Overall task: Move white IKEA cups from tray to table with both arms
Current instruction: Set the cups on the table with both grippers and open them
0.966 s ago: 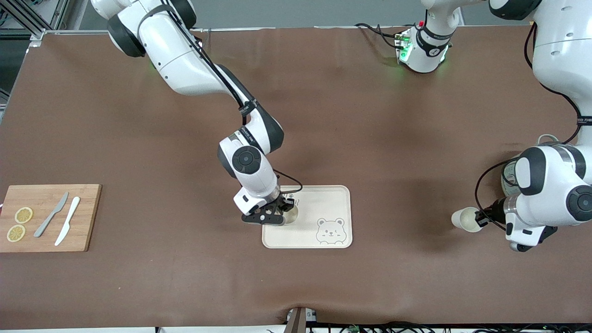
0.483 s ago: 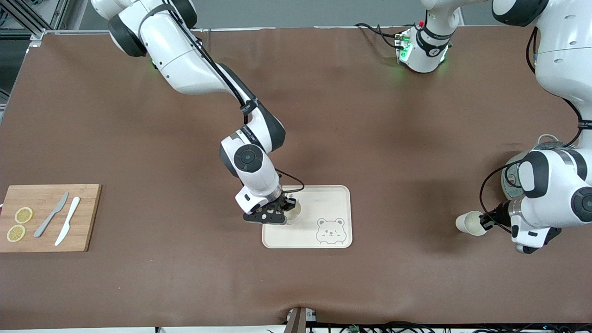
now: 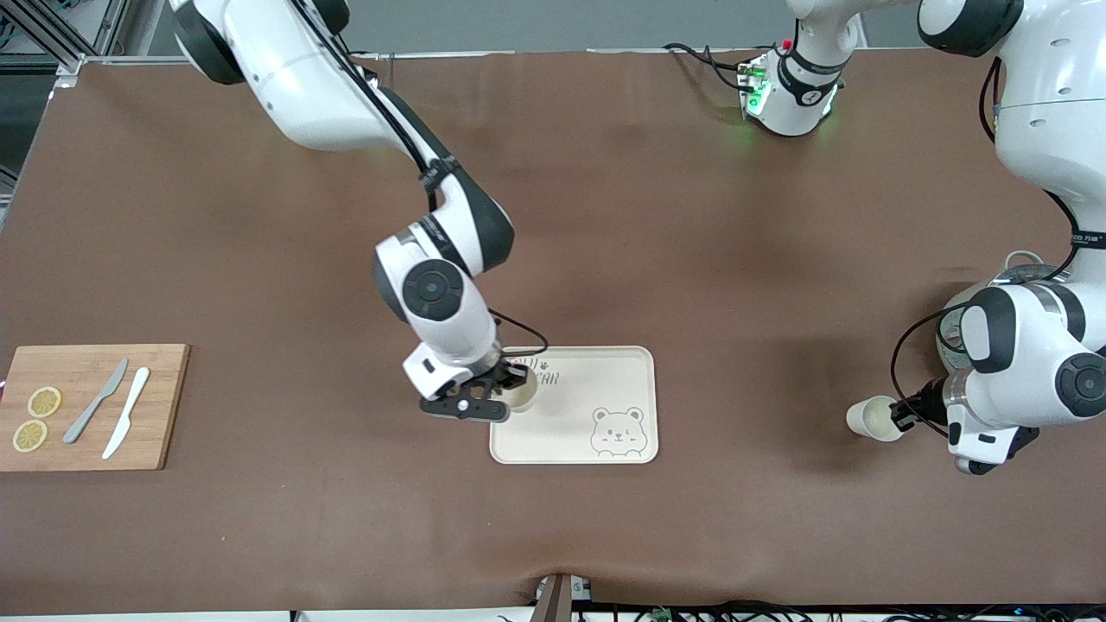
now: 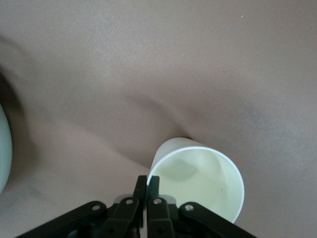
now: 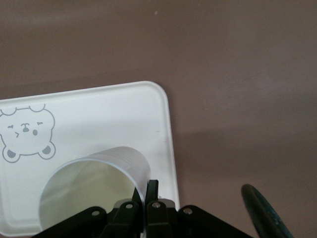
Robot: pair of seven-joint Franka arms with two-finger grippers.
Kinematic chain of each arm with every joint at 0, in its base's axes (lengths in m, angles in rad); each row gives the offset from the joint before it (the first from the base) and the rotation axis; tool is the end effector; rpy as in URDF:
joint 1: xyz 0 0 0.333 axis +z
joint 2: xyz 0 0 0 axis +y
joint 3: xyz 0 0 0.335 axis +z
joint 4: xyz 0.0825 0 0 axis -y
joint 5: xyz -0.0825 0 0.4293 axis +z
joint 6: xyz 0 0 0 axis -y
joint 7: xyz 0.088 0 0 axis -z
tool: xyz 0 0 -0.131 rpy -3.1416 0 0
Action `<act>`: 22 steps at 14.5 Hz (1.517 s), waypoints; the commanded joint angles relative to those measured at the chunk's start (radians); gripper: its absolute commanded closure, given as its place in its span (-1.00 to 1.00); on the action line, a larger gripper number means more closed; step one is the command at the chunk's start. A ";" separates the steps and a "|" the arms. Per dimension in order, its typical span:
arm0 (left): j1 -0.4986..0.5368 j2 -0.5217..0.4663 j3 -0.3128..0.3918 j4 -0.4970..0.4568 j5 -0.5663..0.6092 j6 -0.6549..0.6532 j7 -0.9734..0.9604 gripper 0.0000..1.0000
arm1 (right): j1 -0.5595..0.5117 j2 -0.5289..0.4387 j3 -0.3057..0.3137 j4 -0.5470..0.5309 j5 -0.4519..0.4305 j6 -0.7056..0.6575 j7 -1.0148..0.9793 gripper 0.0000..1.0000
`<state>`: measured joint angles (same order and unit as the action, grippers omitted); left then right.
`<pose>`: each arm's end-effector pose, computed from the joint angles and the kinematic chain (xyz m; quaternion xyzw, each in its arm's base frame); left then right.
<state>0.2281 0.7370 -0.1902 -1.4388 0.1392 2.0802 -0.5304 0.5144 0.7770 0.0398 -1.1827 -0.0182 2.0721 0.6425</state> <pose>0.7604 0.0611 0.2176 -0.9632 -0.2658 0.0407 0.0047 0.7062 0.4253 0.3076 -0.9973 0.0466 -0.0436 0.0362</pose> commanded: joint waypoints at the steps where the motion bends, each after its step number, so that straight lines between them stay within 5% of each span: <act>1: 0.005 0.004 -0.005 -0.002 0.020 0.011 0.012 -0.10 | -0.095 -0.174 0.015 -0.186 0.026 -0.023 -0.175 1.00; 3: 0.005 0.001 -0.005 -0.002 0.020 0.009 0.012 -0.63 | -0.176 -0.263 0.015 -0.297 0.064 -0.020 -0.335 1.00; 6: 0.005 -0.007 -0.005 0.000 0.020 0.009 0.009 -1.00 | -0.293 -0.344 0.015 -0.399 0.098 -0.027 -0.562 1.00; 15: -0.004 -0.175 -0.011 0.004 0.039 -0.035 0.058 -1.00 | -0.562 -0.326 0.012 -0.476 0.109 -0.009 -1.096 1.00; 22: 0.000 -0.367 -0.061 0.008 0.020 -0.218 0.154 -1.00 | -0.574 -0.266 0.022 -0.570 0.127 0.149 -1.179 1.00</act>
<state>0.2225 0.4342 -0.2190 -1.4094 0.1526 1.9106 -0.4023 -0.0546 0.5235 0.0422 -1.6839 0.0808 2.1539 -0.5139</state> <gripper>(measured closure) 0.000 0.969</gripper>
